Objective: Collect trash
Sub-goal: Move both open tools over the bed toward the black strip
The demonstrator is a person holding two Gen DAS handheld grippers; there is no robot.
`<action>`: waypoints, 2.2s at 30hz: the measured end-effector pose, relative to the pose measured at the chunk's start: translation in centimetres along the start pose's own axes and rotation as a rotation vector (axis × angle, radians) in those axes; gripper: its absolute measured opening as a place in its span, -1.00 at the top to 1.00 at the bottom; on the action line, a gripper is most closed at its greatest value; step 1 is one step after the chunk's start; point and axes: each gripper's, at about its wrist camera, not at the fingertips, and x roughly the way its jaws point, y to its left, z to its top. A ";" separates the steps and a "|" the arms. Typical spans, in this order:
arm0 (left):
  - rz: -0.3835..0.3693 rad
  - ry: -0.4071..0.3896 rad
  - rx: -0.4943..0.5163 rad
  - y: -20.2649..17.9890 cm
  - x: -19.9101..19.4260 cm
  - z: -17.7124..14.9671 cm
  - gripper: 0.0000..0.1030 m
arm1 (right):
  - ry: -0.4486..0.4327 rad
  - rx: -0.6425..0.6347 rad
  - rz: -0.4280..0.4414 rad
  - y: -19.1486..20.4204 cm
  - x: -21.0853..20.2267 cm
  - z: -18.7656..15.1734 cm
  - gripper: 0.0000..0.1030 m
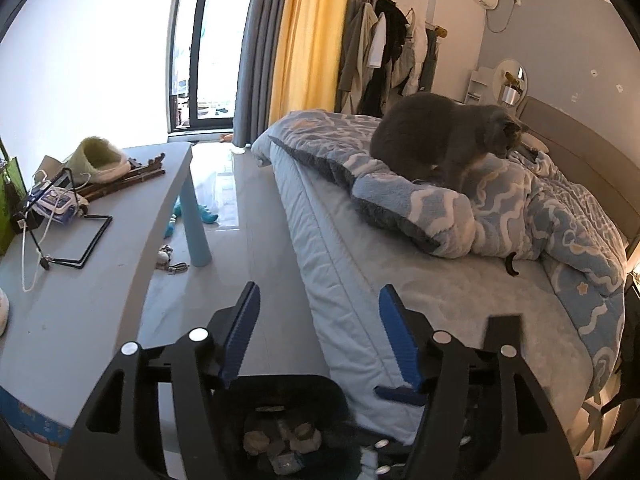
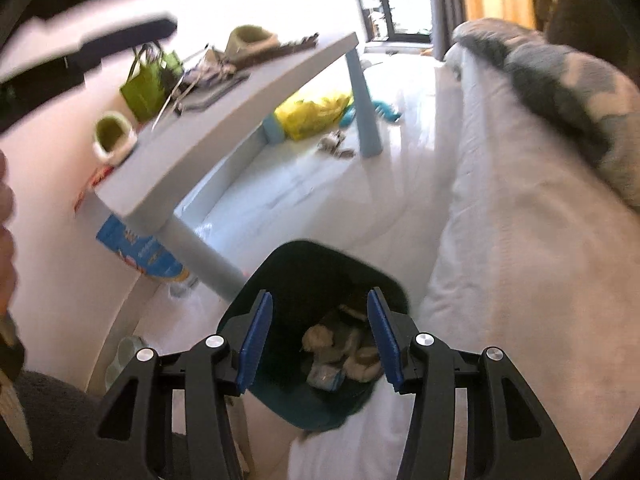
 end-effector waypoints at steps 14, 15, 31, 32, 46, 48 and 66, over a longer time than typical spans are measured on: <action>-0.057 0.028 0.065 -7.0 2.9 -0.7 -0.59 | -0.133 0.089 -0.146 -8.1 -7.7 -1.3 -0.01; -0.057 0.030 0.071 -7.5 3.1 -0.8 -0.62 | -0.140 0.095 -0.160 -8.8 -8.1 -1.5 -0.01; -0.148 0.093 0.133 -14.4 6.8 -2.1 -0.65 | -0.201 0.227 -0.288 -17.7 -13.1 -3.5 -0.03; -0.156 0.095 0.134 -14.8 7.0 -2.1 -0.67 | -0.202 0.231 -0.293 -18.0 -13.2 -3.5 -0.03; -0.243 0.147 0.134 -17.7 11.9 -2.0 -0.76 | -0.215 0.297 -0.370 -24.4 -15.1 -3.5 -0.03; -0.252 0.151 0.130 -17.9 12.5 -1.9 -0.76 | -0.216 0.311 -0.375 -25.7 -15.6 -3.7 -0.03; -0.306 0.211 0.179 -22.4 17.9 -1.7 -0.76 | -0.203 0.397 -0.409 -33.0 -16.5 -3.2 0.16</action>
